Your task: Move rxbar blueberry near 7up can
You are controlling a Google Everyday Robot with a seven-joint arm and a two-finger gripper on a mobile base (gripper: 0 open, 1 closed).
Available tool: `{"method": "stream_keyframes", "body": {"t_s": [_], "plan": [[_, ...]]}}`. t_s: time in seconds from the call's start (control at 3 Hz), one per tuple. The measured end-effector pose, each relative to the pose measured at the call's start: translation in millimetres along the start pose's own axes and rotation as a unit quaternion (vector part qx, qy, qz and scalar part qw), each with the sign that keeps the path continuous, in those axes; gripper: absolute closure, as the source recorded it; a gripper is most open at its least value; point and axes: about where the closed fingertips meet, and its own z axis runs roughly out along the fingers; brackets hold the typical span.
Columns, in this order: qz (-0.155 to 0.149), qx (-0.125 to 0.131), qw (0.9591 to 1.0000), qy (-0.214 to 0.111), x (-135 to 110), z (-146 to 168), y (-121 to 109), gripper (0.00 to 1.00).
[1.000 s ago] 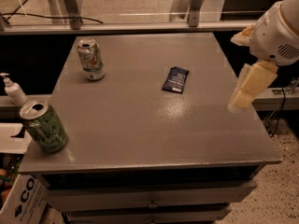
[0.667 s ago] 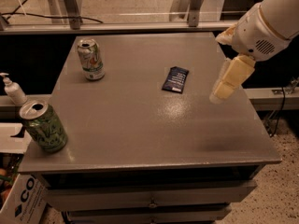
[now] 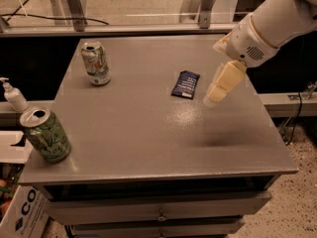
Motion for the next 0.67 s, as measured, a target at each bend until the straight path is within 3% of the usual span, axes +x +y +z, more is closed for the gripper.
{"method": "stream_keyframes", "body": {"t_s": [0.33, 0.67], "plan": [[0.008, 0.010, 0.9999, -0.010, 8, 0, -8, 0.00], [0.001, 0.027, 0.9984, -0.050, 11, 7, -32, 0.00]]}}
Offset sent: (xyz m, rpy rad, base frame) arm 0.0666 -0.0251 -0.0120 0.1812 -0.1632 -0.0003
